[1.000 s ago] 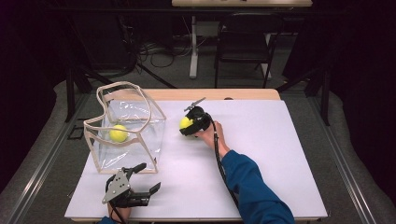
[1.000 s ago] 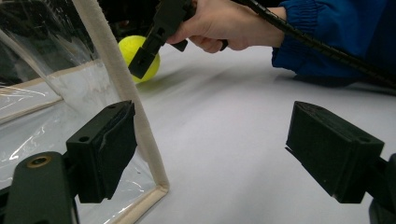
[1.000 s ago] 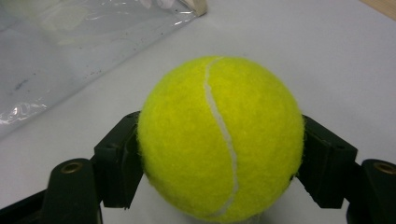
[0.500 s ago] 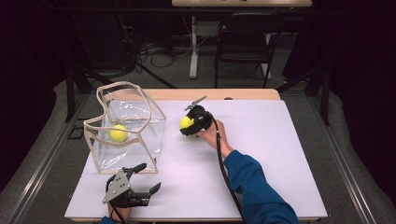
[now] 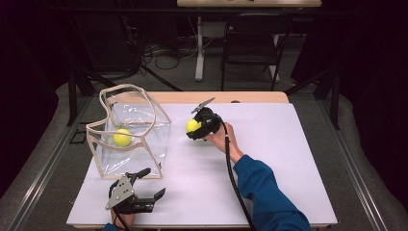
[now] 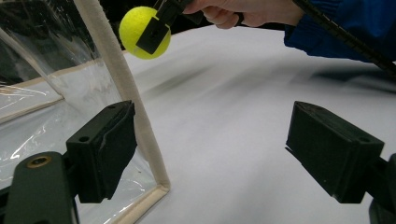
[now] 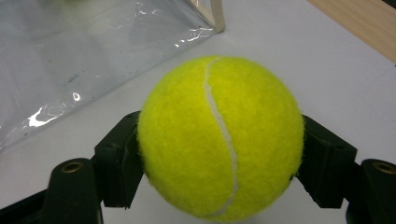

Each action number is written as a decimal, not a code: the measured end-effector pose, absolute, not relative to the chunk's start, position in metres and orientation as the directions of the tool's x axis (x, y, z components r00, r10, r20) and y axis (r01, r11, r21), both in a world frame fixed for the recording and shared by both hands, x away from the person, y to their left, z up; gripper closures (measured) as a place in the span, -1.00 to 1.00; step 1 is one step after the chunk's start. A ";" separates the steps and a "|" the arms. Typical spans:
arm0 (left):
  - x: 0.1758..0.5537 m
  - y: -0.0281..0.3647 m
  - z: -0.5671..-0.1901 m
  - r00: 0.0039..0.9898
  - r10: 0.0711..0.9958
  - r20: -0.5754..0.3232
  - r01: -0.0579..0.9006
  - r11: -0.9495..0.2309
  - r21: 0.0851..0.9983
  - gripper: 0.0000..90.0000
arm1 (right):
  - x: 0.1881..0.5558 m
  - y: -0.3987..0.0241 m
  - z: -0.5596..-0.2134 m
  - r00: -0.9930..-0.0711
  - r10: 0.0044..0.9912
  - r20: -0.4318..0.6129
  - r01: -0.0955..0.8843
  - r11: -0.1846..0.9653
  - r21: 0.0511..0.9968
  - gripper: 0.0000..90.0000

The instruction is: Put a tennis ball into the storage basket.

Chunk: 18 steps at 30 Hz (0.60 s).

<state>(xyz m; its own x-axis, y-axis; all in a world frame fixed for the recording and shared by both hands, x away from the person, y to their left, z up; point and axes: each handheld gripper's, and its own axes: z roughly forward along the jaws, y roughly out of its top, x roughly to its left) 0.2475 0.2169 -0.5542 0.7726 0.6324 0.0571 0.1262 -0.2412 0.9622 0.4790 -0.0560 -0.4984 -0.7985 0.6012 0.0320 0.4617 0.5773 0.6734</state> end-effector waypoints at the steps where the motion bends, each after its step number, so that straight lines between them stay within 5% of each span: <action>1: 0.247 0.217 -0.554 0.774 0.631 0.060 0.125 -0.245 0.961 -0.65 | 0.478 -0.056 -0.498 -0.798 0.602 0.033 0.463 0.578 0.672 -0.43; 18: 0.247 0.217 -0.554 0.773 0.632 0.058 0.125 -0.242 0.962 -0.65 | 0.467 -0.062 -0.479 -0.814 0.580 -0.002 0.424 0.598 0.680 -0.43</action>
<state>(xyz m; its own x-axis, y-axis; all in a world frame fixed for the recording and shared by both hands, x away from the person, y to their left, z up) 0.2475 0.2170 -0.5540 0.7728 0.6319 0.0582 0.1252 -0.2417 0.9623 0.4671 -0.0621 -0.4792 -0.8144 0.5803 -0.0024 0.4241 0.5979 0.6802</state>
